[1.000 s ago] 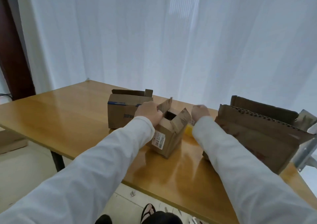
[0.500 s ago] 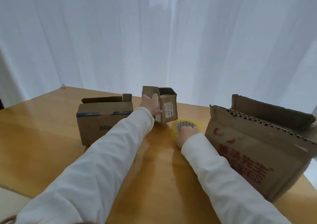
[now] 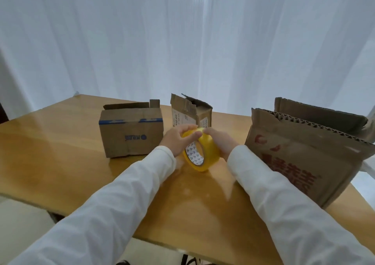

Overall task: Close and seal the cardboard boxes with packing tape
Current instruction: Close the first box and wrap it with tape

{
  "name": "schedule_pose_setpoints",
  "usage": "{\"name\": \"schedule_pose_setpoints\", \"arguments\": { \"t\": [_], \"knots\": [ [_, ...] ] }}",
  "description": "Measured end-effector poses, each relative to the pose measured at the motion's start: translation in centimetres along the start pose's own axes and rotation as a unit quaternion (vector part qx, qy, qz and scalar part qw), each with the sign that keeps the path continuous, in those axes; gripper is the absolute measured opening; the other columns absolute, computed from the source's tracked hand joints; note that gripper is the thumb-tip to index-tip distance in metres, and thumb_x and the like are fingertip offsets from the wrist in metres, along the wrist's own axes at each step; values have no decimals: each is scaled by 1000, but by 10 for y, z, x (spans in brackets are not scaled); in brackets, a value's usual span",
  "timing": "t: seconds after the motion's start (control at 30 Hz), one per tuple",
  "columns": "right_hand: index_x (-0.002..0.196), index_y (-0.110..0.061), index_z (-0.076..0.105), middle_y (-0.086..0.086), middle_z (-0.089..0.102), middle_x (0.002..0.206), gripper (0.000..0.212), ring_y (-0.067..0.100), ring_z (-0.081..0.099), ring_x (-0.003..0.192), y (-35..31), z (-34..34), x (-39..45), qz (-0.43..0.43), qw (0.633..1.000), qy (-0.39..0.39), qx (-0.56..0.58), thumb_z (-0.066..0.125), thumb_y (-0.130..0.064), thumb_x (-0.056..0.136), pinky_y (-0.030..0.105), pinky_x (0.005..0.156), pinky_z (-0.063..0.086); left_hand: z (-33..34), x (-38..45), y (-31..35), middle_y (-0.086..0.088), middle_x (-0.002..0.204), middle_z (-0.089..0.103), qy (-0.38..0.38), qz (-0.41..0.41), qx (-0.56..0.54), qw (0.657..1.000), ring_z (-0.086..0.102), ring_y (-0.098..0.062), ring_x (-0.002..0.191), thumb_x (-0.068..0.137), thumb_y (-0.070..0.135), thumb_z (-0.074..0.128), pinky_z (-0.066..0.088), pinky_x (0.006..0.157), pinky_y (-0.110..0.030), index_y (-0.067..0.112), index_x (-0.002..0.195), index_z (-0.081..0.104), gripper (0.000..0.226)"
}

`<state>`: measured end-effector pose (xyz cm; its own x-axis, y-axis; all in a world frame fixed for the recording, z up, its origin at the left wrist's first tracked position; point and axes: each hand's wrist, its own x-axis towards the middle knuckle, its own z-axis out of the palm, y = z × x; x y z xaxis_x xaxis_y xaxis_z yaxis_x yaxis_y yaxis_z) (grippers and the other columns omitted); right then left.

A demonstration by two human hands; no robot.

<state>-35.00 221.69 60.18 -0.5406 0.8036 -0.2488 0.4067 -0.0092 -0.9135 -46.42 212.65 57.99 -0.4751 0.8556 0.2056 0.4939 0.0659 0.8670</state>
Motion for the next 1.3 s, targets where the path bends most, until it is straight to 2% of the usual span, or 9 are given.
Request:
{"name": "schedule_pose_setpoints", "arguments": {
  "t": [0.13,0.3,0.4,0.5,0.73,0.87,0.97,1.1,1.3],
  "knots": [
    [138,-8,43,13,54,130,58,33,53,116,-1,12,-6,-1,999,-12,30,54,-41,92,47,102,43,-15,-13,14,2,128,59,18,43,162,986,53,-15,116,88,46,59,42,92,-26,23,127,59,45],
    [120,-10,48,10,66,98,36,25,64,91,-4,16,-10,-7,994,-71,77,50,-38,97,42,92,51,-29,-19,31,6,125,62,20,86,354,931,55,-14,112,83,54,61,47,93,-32,27,122,63,48],
    [126,-10,49,14,68,108,47,29,65,102,-4,17,-12,3,994,-84,65,51,-45,94,47,95,51,-31,-22,38,7,126,60,12,100,411,906,53,-14,114,84,54,60,46,95,-34,27,121,64,46],
    [126,-11,50,16,68,111,46,30,66,103,0,18,-9,1,992,-106,61,47,-46,96,46,95,51,-29,-23,42,5,119,63,29,81,397,914,55,-15,108,85,48,62,48,89,-32,24,113,68,37],
    [126,-12,47,7,73,72,43,18,70,65,4,20,-7,4,980,-167,108,36,-45,101,30,65,57,-27,-15,44,2,103,67,51,-15,267,962,59,-15,96,89,28,62,48,81,-30,17,96,72,17],
    [126,-8,47,8,72,69,47,18,70,62,5,19,-8,7,978,-179,109,33,-46,101,28,62,58,-24,-8,41,-5,99,69,13,-49,274,960,62,-20,94,90,26,56,53,83,-33,16,76,65,19],
    [107,-9,54,7,71,68,39,17,69,60,6,18,-9,3,980,-169,104,33,-42,102,28,59,57,-19,-9,42,-8,79,60,26,-46,322,945,56,-20,78,91,26,49,49,68,-30,13,66,53,28],
    [91,-15,47,8,64,76,33,20,64,68,5,14,-12,13,983,-136,124,33,-43,101,33,63,55,-9,-19,43,-5,101,58,34,22,375,926,52,-21,95,95,29,45,50,84,-36,11,92,64,26],
    [133,-8,42,14,65,82,53,25,64,71,7,15,-15,29,973,-130,186,36,-49,99,37,64,53,-19,-20,33,3,120,61,5,2,302,953,55,-18,110,92,40,56,46,96,-39,23,121,59,34]
  ]
}}
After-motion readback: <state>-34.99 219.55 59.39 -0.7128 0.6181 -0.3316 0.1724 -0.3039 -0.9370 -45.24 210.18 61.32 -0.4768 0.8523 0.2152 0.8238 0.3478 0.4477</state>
